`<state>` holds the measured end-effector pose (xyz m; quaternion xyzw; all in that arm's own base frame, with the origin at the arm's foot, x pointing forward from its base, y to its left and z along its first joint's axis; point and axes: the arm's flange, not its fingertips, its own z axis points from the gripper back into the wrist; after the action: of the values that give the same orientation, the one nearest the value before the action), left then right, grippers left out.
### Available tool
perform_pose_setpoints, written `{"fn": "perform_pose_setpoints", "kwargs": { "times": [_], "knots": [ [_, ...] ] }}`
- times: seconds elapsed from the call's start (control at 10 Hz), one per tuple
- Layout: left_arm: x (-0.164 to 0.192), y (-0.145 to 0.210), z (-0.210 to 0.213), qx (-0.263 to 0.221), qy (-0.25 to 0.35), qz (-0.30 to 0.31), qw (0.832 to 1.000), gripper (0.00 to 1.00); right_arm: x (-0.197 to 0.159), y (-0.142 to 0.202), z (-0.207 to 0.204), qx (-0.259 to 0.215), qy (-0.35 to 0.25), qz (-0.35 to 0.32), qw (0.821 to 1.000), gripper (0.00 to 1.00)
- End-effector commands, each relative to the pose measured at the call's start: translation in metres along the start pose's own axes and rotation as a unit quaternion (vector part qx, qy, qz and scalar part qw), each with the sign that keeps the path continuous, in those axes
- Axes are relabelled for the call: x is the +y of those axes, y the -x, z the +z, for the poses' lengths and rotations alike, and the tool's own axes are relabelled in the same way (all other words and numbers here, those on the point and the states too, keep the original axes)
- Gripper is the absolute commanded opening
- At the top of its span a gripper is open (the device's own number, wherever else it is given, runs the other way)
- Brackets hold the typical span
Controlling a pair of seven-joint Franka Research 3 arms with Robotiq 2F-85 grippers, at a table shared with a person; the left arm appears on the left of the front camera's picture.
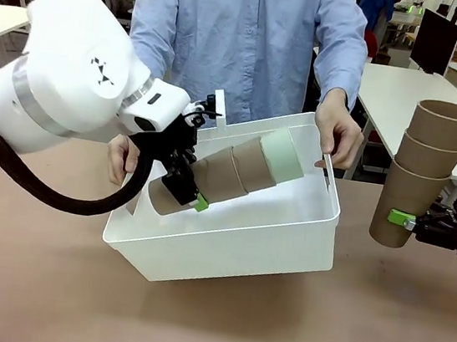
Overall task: Stack the cups and store them in the basket.
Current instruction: Place the stack of Reusable plastic cups into the Pantry Basket.
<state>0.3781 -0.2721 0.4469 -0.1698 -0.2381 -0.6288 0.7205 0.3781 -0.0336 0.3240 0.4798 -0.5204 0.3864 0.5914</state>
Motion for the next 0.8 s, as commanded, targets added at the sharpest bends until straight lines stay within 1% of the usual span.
{"fn": "perform_pose_setpoints", "kwargs": {
  "times": [0.0, 0.3, 0.5, 0.7],
  "knots": [
    [0.002, -0.006, -0.009, 0.003, 0.001, 0.009, 1.000, 0.85, 0.000, -0.006, -0.003, -0.004, 0.003, 0.004, 1.000, 0.84],
    [-0.004, 0.000, -0.036, 0.021, 0.004, -0.003, 1.000, 0.85, 0.000, -0.006, -0.003, -0.004, 0.003, 0.004, 1.000, 0.84],
    [-0.009, -0.001, -0.055, 0.038, 0.002, -0.011, 0.999, 0.85, 0.000, -0.006, -0.003, -0.004, 0.003, 0.004, 1.000, 0.84],
    [-0.011, -0.004, -0.066, 0.044, -0.001, -0.017, 0.999, 0.85, 0.000, -0.006, -0.003, -0.004, 0.003, 0.004, 1.000, 0.84]
  ]
}}
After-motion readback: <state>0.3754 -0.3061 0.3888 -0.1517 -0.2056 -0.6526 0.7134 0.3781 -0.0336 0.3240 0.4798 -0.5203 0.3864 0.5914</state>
